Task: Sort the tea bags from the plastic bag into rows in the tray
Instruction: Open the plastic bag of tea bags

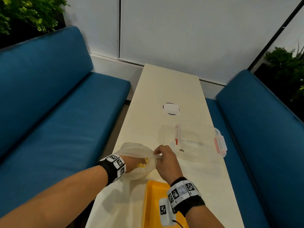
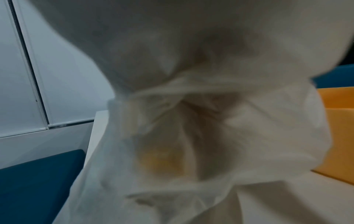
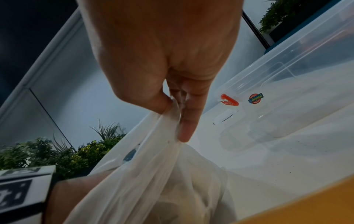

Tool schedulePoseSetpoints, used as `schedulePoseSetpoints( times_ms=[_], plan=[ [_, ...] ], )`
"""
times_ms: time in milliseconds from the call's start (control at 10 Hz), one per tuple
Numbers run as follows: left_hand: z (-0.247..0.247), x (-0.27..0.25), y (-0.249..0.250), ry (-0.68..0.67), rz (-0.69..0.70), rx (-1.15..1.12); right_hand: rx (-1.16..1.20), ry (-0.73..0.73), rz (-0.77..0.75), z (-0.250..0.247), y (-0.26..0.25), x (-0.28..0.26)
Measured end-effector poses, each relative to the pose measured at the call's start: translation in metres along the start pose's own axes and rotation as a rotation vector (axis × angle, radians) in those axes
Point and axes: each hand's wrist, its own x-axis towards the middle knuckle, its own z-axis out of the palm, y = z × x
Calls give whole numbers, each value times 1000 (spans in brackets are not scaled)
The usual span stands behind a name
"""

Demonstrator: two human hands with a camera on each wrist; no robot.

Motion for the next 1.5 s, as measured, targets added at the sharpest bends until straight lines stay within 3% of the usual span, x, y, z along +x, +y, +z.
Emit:
schedulePoseSetpoints(
  times_ms=[100, 200, 400, 700, 1000, 1200, 1300, 1500],
  plan=[
    [3, 6, -6, 30, 59, 228, 8, 6, 13, -1, 0, 1],
    [-4, -2, 2, 83, 44, 235, 9, 10, 26, -2, 1, 2],
    [-13, -14, 10, 243, 20, 47, 23, 12, 53, -1, 3, 6],
    [-23, -22, 16, 239, -8, -36, 74, 49, 91, -3, 2, 12],
    [-20, -30, 14, 410, 23, -116, 102, 55, 118, 0, 1, 13],
    [-18, -39, 14, 624, 39, -421, 119, 39, 128, 0, 0, 11],
    [-15, -44, 15, 710, 28, -701, 157, 27, 129, -2, -3, 9],
    [-14, -57, 12, 785, 33, -1033, 211, 61, 61, -17, -14, -7]
  ],
)
